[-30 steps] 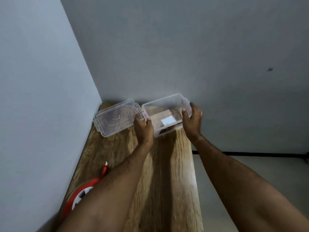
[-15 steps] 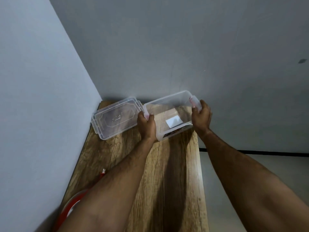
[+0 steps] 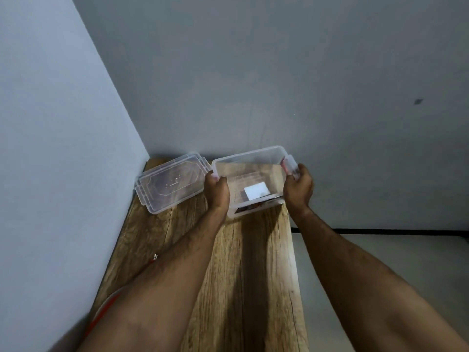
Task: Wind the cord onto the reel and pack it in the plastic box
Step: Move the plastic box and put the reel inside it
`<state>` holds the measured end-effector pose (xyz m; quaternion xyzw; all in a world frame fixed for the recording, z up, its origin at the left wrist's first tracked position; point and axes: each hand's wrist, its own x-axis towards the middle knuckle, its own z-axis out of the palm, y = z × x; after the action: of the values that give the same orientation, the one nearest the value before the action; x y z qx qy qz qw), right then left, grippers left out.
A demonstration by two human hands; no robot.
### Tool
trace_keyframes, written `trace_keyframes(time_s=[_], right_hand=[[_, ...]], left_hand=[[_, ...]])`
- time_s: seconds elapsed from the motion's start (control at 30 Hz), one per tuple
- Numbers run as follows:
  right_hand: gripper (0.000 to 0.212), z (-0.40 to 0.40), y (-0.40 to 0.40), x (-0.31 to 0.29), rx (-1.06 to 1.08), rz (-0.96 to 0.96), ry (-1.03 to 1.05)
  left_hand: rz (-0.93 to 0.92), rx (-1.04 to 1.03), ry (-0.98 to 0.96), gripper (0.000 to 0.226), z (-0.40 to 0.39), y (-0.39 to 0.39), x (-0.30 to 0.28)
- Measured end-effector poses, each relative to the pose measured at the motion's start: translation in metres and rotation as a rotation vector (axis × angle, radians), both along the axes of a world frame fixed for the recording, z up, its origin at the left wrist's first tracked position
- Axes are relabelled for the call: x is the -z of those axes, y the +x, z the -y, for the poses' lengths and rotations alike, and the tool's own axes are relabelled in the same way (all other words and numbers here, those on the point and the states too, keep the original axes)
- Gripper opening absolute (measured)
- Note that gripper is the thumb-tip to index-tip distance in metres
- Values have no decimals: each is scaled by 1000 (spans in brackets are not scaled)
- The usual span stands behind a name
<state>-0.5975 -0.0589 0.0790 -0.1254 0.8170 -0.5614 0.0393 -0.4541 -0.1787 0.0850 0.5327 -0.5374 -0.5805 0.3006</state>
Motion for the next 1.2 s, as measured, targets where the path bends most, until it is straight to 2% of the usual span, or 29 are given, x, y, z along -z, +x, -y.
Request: trace_keyframes(time_s=[0.3,0.53,0.7,1.07,1.2], right_hand=[[13,-54,71,-14,85,25,-72],[51,-103,129,20,127,115,-27],[22,-134,181,7,135,123,-8],[39,-166,234,18,197,122,41],[38,-170,239,18,162,101,58]], left_hand=[[1,105,-29,25,-37,56,-34],[22,180,42,18,-72,113,-39],[42,225,48,19,-94,149,-31],[109,311,58,27,-114,197,-16],[132,325,77,23,-120,207,-10]])
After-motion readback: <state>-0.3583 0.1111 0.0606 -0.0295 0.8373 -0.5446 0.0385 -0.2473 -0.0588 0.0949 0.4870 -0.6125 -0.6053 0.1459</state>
